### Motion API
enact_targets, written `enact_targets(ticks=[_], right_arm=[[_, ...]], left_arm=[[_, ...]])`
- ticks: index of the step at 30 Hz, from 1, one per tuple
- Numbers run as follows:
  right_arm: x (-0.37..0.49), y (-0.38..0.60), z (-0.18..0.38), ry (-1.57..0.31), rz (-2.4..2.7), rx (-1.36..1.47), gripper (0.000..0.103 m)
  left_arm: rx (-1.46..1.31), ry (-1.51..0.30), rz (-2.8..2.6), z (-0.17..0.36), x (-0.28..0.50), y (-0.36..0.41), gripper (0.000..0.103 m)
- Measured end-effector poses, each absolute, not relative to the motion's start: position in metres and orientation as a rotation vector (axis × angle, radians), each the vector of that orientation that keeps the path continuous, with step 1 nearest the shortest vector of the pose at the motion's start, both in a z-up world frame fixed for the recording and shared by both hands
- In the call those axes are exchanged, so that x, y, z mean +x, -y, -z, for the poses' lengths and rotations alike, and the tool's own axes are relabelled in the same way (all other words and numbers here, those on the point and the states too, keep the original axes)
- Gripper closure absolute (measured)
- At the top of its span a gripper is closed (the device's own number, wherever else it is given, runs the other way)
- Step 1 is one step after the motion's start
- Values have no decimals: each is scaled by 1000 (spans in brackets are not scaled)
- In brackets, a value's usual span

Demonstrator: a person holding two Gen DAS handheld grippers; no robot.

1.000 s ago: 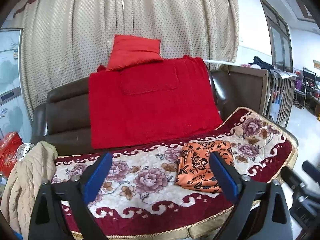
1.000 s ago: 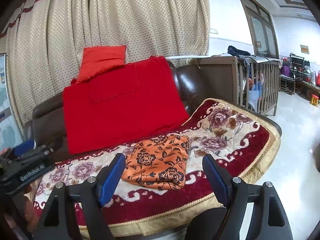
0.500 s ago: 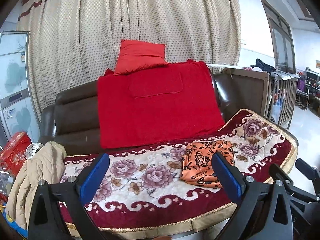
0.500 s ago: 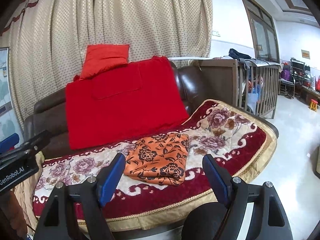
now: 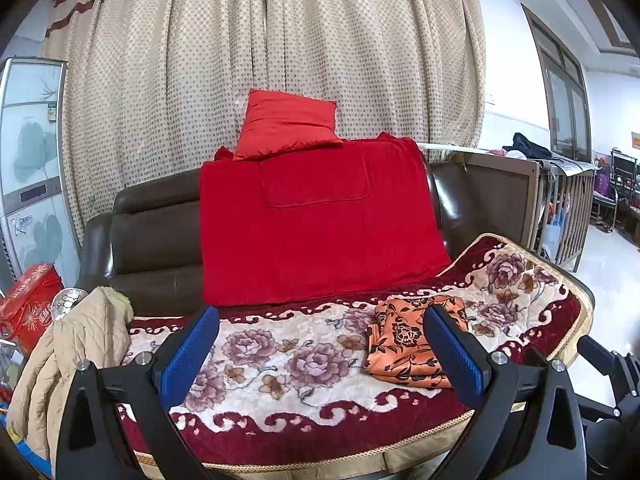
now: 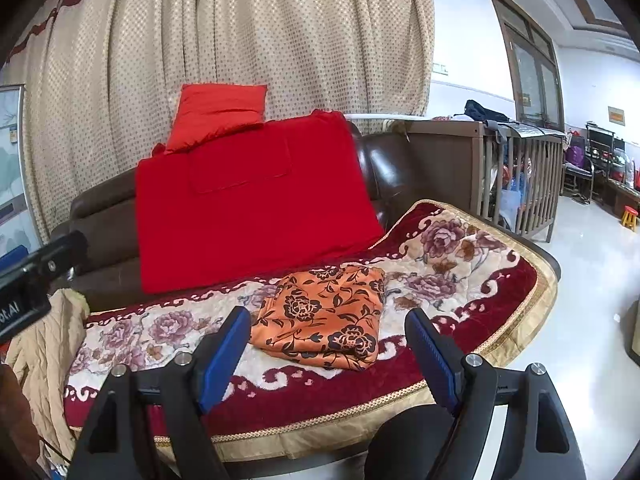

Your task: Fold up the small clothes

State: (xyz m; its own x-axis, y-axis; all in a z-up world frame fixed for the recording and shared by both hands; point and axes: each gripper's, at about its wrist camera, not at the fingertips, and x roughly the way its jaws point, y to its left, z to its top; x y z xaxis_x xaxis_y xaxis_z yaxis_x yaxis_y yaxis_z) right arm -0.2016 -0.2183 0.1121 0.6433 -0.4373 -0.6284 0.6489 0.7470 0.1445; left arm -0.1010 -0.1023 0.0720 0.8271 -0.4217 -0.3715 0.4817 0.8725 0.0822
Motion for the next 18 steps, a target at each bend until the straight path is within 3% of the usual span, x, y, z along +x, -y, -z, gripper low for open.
enact_targets(ticks=[18], right_arm=[[-194,215,-102,-639,635,386,20]], left_arm=[[187,-354,472,-67,-97,103,2]])
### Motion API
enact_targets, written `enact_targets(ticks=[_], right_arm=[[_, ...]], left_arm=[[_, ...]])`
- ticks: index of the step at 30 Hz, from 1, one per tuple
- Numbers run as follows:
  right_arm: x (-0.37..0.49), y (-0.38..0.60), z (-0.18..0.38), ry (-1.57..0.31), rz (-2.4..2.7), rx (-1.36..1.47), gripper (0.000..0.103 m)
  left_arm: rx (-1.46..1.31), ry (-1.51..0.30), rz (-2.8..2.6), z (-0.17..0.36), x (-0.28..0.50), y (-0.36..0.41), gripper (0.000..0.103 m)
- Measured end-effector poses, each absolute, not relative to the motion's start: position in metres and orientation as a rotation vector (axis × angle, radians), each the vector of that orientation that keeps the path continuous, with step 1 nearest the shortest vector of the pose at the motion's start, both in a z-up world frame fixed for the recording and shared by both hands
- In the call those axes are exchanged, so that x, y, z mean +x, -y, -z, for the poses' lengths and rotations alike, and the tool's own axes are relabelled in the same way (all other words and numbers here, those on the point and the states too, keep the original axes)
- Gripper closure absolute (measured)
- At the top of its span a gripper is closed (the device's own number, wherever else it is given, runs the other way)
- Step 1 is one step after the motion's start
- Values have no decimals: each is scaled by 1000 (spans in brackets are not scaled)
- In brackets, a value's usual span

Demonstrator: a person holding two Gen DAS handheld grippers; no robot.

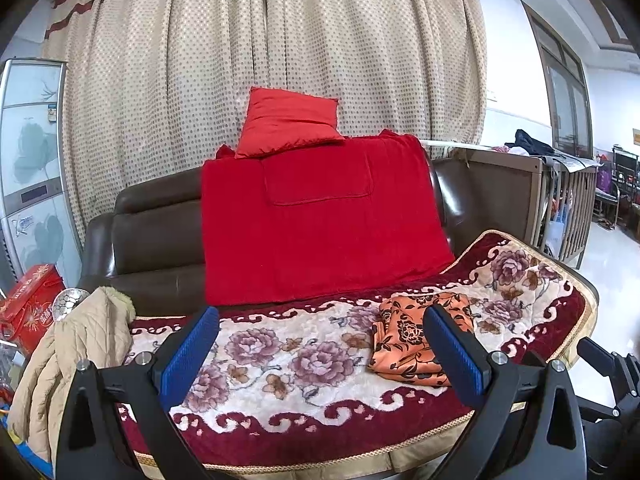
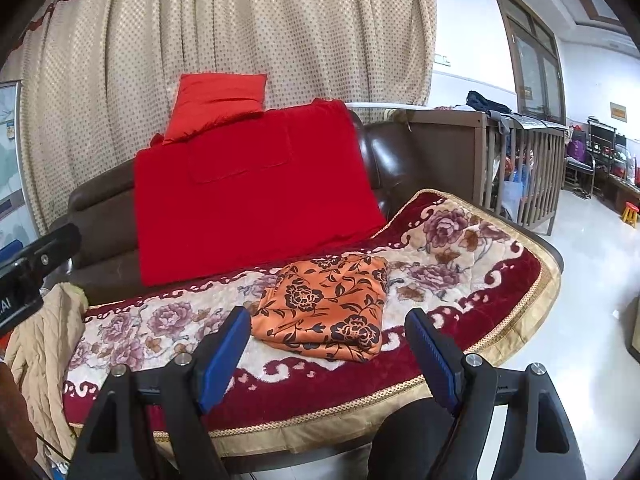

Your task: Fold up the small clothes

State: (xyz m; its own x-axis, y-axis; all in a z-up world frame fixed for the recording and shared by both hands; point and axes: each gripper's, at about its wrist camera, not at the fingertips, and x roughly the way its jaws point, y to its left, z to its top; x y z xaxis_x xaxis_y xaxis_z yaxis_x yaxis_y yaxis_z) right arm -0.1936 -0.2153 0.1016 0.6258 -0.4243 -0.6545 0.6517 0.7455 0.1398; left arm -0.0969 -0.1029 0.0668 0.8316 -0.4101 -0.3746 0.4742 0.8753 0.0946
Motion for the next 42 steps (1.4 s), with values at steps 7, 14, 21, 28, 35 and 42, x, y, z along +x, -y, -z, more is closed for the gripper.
enact_targets(ticks=[7,14,21,28,35,42], right_arm=[[-192,214,-98,-652,640,382,20],[-191,215,-93,-665,648,385,20],[-190,216,-88,-681,656,392,20],[-191,215,-89,-674,658,387,20],[-191,214,-90,-676,658,391,20],[-191,214,-91,-673,666,393,20]], left_arm=[[191,-353,472,-65,-97,102,2],[204,-366,479,-59,-96,105,2],[215,-380,478,-53,-95,107,2],[214,-379,480,-51,-95,108,2],[222,-391,485,-48,-93,111,2],[227,-389,488,-48,-94,112,2]])
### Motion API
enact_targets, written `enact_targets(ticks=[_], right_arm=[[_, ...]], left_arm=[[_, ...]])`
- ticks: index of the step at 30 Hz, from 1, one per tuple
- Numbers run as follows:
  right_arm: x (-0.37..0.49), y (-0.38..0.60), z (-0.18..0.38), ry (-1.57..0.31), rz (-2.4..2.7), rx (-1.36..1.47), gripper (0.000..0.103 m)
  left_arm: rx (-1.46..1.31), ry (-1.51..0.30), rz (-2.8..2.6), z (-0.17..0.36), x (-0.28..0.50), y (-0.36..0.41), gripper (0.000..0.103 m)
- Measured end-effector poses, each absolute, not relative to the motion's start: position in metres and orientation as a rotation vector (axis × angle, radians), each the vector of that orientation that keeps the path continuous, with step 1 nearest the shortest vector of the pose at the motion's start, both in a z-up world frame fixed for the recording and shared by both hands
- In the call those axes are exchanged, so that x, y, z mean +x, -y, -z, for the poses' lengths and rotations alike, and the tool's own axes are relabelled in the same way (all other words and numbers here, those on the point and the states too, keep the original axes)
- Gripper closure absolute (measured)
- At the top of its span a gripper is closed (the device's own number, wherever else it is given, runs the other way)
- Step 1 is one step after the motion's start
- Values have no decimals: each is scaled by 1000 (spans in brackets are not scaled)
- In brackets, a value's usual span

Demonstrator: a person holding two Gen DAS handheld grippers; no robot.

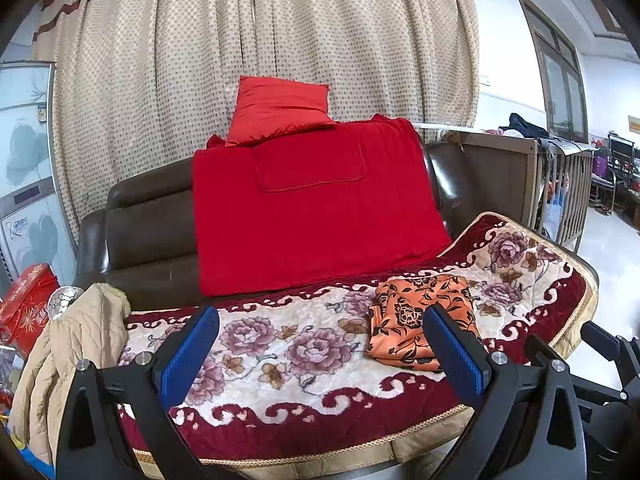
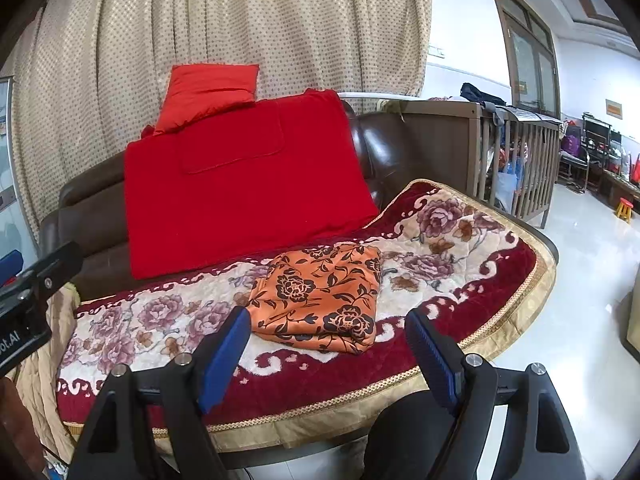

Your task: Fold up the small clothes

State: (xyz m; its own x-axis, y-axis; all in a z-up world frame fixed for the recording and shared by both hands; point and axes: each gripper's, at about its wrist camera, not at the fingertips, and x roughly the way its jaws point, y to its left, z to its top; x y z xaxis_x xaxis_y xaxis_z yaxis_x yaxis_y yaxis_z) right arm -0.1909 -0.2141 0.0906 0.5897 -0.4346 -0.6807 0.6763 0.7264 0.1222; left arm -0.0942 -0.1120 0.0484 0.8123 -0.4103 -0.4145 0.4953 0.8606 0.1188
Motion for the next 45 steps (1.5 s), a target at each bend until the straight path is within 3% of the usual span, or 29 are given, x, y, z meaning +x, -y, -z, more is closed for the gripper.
enact_targets(ticks=[45], right_arm=[[-188,225,-89,-671,696,400,20]], left_arm=[[254,-393,527,-44,-89,126,2]])
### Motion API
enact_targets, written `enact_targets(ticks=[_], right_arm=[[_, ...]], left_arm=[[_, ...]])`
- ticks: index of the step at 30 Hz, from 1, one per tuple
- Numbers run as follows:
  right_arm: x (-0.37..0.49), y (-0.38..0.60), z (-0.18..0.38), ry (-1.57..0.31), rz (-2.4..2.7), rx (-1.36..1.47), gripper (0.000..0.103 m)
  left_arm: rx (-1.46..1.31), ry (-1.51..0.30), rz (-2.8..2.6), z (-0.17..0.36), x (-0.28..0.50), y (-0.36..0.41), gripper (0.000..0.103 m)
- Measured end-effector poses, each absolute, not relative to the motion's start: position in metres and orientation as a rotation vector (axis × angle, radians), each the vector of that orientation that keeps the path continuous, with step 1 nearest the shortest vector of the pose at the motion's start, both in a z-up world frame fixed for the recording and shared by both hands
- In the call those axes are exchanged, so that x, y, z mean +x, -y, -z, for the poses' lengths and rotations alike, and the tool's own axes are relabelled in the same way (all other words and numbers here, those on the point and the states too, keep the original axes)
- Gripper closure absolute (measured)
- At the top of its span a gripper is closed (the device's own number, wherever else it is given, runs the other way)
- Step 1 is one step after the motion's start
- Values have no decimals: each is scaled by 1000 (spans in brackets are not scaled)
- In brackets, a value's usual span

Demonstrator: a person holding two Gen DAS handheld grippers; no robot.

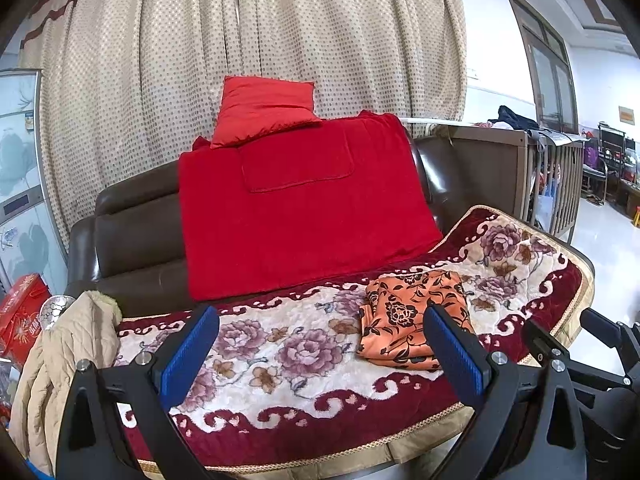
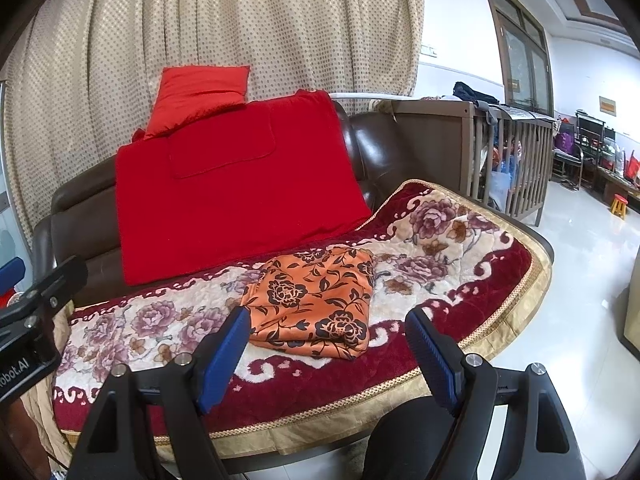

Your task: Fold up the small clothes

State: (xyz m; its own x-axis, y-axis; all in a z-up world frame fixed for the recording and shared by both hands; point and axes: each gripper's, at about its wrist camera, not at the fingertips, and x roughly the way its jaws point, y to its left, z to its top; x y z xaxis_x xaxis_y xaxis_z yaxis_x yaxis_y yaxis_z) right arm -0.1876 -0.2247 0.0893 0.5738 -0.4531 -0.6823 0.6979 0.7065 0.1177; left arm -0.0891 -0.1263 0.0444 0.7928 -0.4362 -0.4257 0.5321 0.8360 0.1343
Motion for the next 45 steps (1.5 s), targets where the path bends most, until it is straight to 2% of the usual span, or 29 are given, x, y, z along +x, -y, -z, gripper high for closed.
enact_targets(ticks=[45], right_arm=[[-171,234,-69,-723,745,379,20]], left_arm=[[268,-421,602,-19,-70,144,2]])
